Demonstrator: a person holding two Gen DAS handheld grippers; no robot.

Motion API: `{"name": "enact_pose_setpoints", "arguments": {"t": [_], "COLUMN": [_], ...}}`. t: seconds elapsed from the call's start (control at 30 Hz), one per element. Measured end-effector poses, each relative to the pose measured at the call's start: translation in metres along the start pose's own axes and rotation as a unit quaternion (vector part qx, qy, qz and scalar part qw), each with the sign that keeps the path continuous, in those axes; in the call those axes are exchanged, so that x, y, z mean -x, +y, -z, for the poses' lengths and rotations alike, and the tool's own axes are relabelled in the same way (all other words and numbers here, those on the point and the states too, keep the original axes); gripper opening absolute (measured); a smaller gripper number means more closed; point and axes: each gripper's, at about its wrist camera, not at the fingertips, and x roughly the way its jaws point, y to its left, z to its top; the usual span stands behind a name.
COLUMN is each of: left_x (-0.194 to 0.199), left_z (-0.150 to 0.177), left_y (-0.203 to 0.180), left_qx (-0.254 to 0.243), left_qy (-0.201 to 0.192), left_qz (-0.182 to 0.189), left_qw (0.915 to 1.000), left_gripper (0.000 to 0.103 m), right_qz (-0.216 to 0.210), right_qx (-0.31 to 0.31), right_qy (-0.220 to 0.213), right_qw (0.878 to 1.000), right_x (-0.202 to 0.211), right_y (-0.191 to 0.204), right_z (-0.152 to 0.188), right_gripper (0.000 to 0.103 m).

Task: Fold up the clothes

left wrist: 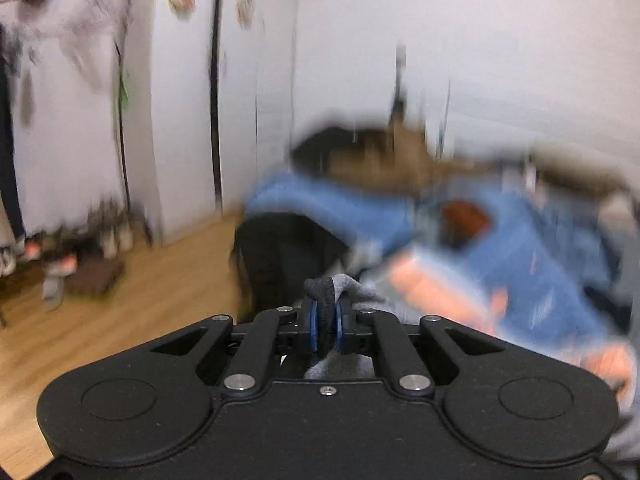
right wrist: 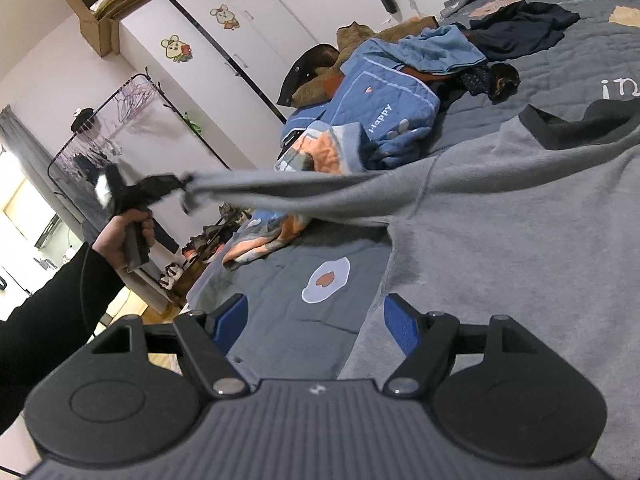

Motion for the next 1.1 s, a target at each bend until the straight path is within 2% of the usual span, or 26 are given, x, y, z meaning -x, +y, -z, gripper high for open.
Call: {"name": "enact_pose_setpoints", "arguments": {"t": [0.1, 0.13, 0.2, 0.23, 0.33, 0.4, 0.53, 0.63, 0.73, 0.87, 1.1], "left_x": [-0.009, -0.009, -0.004, 0.001, 0.026, 0.043, 0.078, 0.092, 0.094, 0.081, 0.048], "left_z": [0.002, 0.007, 0.016, 0.019, 0.021, 0.022, 0.023, 0.024, 0.03, 0.036, 0.05], "left_y": [-0.001, 0.002, 0.006, 0.004, -0.024, -0.048, -0.114, -0.171, -0.23, -0.296, -0.383], "left_qx": [-0.005, -0.003, 0.008, 0.005, -0.04, -0.068, -0.11, -0.144, -0.187, -0.218, -0.268], "left_qy": [0.038, 0.039, 0.043, 0.044, 0.02, 0.004, -0.025, -0.034, -0.038, -0.019, 0.021], "left_qz": [-0.008, -0.011, -0.002, 0.006, 0.062, 0.106, 0.199, 0.257, 0.302, 0.342, 0.378], "left_qw": [0.9992, 0.9992, 0.999, 0.999, 0.9971, 0.992, 0.9735, 0.9551, 0.9341, 0.914, 0.8859], "left_gripper": [0.017, 0.018, 0.026, 0.033, 0.035, 0.035, 0.036, 0.043, 0.045, 0.045, 0.046], "right_qz": [-0.001, -0.001, 0.001, 0.003, 0.01, 0.016, 0.033, 0.049, 0.063, 0.073, 0.097], "right_qx": [0.007, 0.007, 0.007, 0.006, -0.001, -0.005, -0.007, -0.01, -0.014, -0.022, -0.019], "right_qy": [0.0, -0.001, -0.004, -0.007, -0.014, -0.019, -0.033, -0.048, -0.066, -0.085, -0.104], "right_qw": [1.0, 1.0, 1.0, 1.0, 1.0, 1.0, 0.999, 0.998, 0.996, 0.993, 0.99], "right_x": [0.001, 0.001, 0.003, 0.005, 0.009, 0.013, 0.024, 0.036, 0.05, 0.066, 0.083], "right_y": [0.003, 0.003, 0.003, 0.002, -0.003, -0.006, -0.013, -0.02, -0.028, -0.04, -0.058], "right_z": [0.0, -0.001, -0.002, -0.004, -0.008, -0.012, -0.019, -0.026, -0.034, -0.043, -0.055], "right_gripper": [0.074, 0.074, 0.074, 0.074, 0.074, 0.074, 0.074, 0.074, 0.074, 0.074, 0.074]}}
